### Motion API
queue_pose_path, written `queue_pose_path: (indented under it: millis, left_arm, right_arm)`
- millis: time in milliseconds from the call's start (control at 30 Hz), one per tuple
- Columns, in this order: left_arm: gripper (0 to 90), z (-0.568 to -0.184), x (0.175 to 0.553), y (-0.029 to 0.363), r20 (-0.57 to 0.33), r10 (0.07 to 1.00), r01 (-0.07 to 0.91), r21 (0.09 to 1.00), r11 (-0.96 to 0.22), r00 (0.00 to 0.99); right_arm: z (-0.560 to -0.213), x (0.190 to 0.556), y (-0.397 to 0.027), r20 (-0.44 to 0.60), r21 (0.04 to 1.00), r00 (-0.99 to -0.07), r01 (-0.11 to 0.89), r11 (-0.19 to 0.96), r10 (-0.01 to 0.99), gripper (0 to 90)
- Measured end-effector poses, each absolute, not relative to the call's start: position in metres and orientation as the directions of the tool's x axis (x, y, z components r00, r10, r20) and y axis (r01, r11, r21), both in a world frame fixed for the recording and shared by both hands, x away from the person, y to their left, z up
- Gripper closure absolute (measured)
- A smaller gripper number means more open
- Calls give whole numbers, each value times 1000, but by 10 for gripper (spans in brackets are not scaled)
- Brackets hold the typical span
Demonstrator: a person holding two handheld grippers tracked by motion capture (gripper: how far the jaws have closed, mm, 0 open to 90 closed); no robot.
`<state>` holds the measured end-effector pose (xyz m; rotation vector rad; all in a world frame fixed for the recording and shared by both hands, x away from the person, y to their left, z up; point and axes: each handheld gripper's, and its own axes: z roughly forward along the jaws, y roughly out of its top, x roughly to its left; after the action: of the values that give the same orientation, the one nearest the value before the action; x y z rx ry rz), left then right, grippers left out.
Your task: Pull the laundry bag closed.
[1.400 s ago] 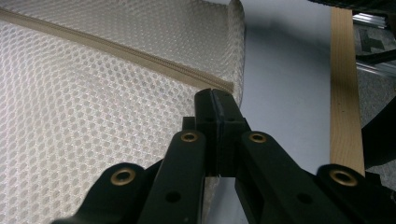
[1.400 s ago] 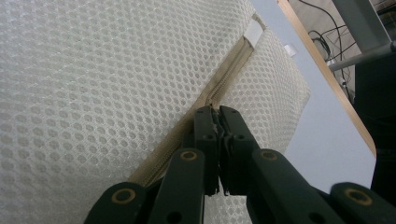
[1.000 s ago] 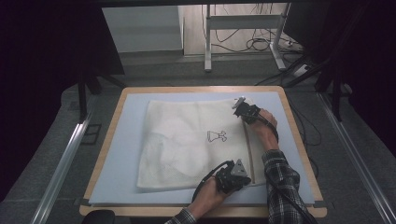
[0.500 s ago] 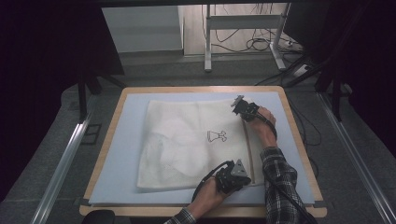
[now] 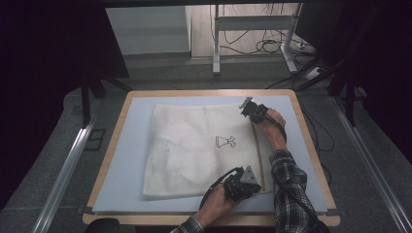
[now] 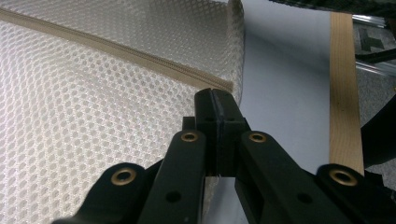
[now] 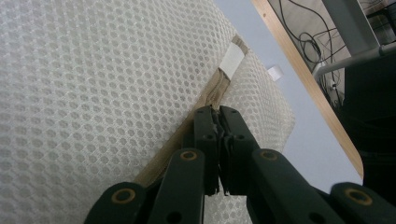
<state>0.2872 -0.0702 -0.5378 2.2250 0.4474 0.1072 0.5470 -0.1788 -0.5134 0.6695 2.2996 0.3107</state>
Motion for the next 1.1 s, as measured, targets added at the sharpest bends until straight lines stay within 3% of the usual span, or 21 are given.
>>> queue_pose_path:
  millis: [1100]
  left_arm:
    - [899,-538,287,-71,-94,360,297,769,-565,928]
  right_arm:
    - [-514,569,-173,-573,398,-608,380,835,549,839]
